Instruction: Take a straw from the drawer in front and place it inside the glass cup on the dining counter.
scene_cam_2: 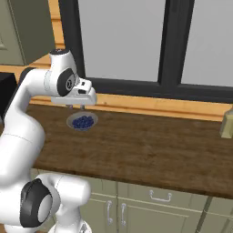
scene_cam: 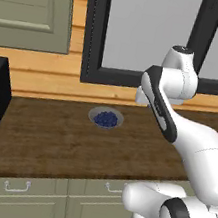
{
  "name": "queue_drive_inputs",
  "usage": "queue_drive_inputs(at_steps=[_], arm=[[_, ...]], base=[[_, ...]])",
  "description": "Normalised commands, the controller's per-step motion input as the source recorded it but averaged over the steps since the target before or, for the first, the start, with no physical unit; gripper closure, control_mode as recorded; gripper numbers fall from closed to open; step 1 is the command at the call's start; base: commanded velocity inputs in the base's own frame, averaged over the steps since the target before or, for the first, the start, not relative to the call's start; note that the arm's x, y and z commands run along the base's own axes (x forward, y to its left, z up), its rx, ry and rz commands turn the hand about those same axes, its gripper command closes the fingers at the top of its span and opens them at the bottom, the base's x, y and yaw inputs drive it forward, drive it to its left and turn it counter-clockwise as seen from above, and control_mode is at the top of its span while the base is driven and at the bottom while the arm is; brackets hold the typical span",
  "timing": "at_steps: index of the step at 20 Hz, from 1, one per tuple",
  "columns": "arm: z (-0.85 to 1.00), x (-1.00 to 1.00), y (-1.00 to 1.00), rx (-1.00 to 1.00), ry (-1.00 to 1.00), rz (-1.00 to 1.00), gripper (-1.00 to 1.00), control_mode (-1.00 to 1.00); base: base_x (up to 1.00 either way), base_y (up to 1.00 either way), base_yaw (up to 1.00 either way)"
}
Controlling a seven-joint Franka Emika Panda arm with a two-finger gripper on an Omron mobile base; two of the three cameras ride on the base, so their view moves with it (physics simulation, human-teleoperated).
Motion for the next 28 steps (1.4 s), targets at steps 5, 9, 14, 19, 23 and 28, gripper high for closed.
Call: queue_drive_inputs(at_steps=[5,9,14,19,23,28], arm=[[-0.03,-0.04,0.0,0.0,0.02,0.0,-1.0,1.0],[0.0,0.0,0.0,0.0,0.0,0.0,-1.0,1.0],[0.0,0.0,0.0,0.0,0.0,0.0,-1.0,1.0],[0.0,0.0,0.0,0.0,0.0,0.0,-1.0,1.0],[0.0,0.0,0.0,0.0,0.0,0.0,-1.0,1.0],[0.0,0.0,0.0,0.0,0.0,0.0,-1.0,1.0]], base=[[-0.24,0.0,0.0],[-1.0,-0.08,0.02],[-0.48,-0.54,0.23],[0.04,-0.81,0.54],[0.03,-0.67,0.66],[0.0,-0.73,0.66]])
